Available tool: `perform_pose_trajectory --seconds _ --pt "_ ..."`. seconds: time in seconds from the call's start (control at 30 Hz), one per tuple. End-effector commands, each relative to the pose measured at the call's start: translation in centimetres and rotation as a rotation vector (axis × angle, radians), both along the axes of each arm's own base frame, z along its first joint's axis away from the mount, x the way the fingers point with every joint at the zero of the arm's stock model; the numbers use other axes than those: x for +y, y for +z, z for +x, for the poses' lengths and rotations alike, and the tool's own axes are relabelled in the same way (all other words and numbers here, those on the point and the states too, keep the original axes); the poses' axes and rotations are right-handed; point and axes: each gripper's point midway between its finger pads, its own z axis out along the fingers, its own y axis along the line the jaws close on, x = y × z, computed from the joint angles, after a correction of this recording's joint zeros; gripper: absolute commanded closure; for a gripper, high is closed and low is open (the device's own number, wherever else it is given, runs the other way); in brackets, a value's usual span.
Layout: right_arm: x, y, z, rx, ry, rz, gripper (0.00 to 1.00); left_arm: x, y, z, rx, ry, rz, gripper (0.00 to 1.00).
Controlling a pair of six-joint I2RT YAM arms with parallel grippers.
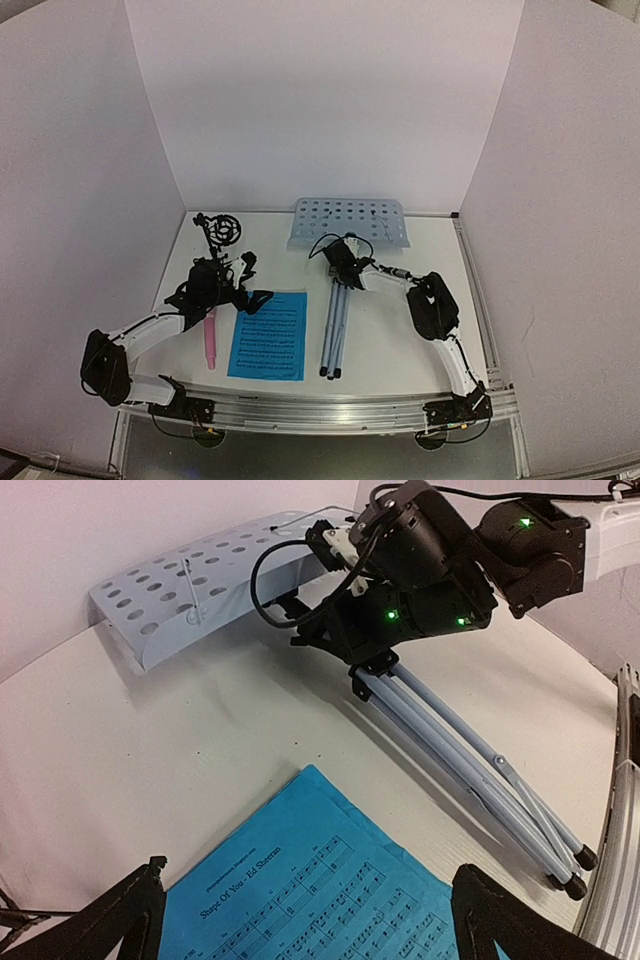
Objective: Set up the instrument practice props
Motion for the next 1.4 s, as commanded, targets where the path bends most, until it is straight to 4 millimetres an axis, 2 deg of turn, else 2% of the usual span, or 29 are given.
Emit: perform_pose_trajectory --seconds 0.0,0.07,0.2,0.3,0.43,0.5,0.63,0.77,0.87,0.97,1.07,1.13,1.3,1.37 --pt "-1.6 30.5 2.7 -0.759 -0.133 0.364 1.00 -1.6 3.6 0.9 -0.051 -0.039 -0.081 0.01" --pt "-1.9 33.7 2.1 -0.846 -0.121 0.383 1.00 -2.2 4.1 1.2 -0.043 -0.057 -0.101 0.02" --pt "-2.3 38.4 0.5 -0.984 -0.102 0.405 1.00 -4.0 5.3 2.0 -0.031 -0.092 -0.152 0.02" --pt "-2.3 41.5 -1.3 -1.090 -0.088 0.407 1.00 -6.7 6.7 1.9 -0.058 -0.163 -0.178 0.01" --pt "-1.7 44.7 -3.4 -1.209 -0.062 0.390 1.00 -9.7 8.4 3.4 -0.073 -0.200 -0.247 0.00" --pt "-1.4 45.7 -4.0 -1.237 -0.052 0.379 1.00 -11.1 8.3 4.3 -0.088 -0.221 -0.259 0.01" --pt "-1.0 46.8 -5.0 -1.280 -0.031 0.357 1.00 -13.5 8.7 6.0 -0.166 -0.250 -0.263 0.04" --pt "-1.1 47.7 -5.6 -1.306 -0.015 0.346 1.00 -14.5 8.6 8.7 -0.240 -0.209 -0.253 0.15" --pt "-0.9 48.3 -6.2 -1.324 0.000 0.340 1.00 -15.3 8.7 9.9 -0.265 -0.210 -0.249 0.27" --pt "-1.2 48.7 -6.5 -1.336 -0.008 0.341 1.00 -16.2 8.5 10.4 -0.250 -0.224 -0.265 0.33" --pt "-1.3 49.0 -6.8 -1.348 -0.004 0.356 1.00 -16.9 8.5 10.6 -0.254 -0.222 -0.271 0.50" --pt "-1.3 49.0 -6.9 -1.351 0.000 0.369 1.00 -17.4 8.4 10.3 -0.256 -0.243 -0.273 0.56" --pt "-1.2 49.1 -7.0 -1.356 0.009 0.376 1.00 -17.8 8.1 10.7 -0.231 -0.244 -0.268 0.63" --pt "-1.2 49.2 -7.1 -1.358 0.014 0.377 1.00 -18.0 7.8 11.0 -0.220 -0.237 -0.262 0.73"
